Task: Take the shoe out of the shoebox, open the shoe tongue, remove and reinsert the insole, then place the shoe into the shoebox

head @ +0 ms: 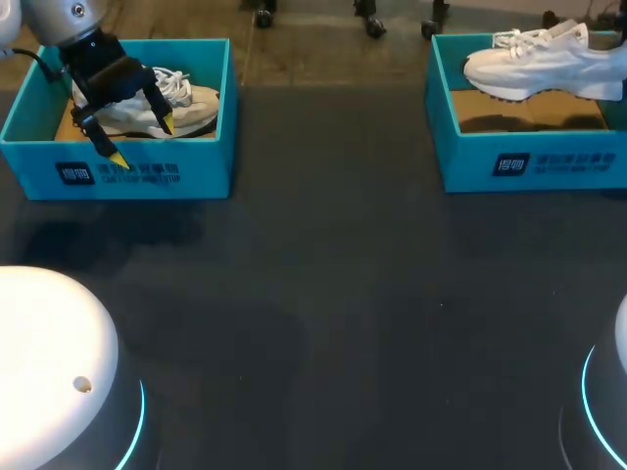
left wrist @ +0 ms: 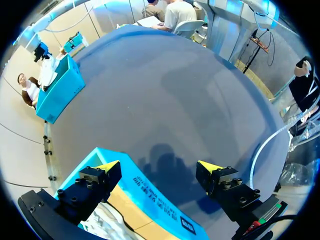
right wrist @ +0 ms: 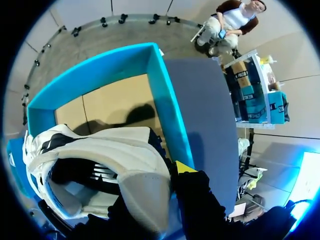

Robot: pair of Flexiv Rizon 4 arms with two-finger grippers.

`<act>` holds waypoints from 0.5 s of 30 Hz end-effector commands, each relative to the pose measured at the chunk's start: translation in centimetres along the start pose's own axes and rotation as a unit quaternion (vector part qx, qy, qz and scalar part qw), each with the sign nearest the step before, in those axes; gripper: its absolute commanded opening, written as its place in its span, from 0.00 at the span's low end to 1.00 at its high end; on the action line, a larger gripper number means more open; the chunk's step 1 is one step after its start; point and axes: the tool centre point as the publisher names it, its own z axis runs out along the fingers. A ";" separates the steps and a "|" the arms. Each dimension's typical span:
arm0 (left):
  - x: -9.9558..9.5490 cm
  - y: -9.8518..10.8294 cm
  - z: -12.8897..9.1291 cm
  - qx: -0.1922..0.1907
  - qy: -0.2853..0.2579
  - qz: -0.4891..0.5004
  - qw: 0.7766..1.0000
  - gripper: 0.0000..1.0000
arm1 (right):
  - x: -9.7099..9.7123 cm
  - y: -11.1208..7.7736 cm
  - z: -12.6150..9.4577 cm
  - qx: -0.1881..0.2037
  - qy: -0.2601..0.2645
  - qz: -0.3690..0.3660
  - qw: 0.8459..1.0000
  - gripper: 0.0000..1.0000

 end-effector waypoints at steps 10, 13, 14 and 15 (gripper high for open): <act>-0.1 0.1 0.0 -0.001 0.002 0.000 1.000 1.00 | 0.9 0.8 2.8 -0.011 -0.001 0.001 1.000 0.00; -0.1 0.1 0.0 -0.001 0.002 0.000 1.000 1.00 | 1.0 0.8 3.9 -0.010 0.005 -0.004 1.000 0.00; -0.1 0.1 0.0 -0.001 0.002 0.000 1.000 1.00 | 0.9 0.7 4.2 -0.008 0.007 -0.004 1.000 0.00; -0.1 0.1 0.0 -0.001 0.002 0.000 1.000 1.00 | 0.9 0.5 4.3 -0.008 0.006 -0.003 1.000 0.00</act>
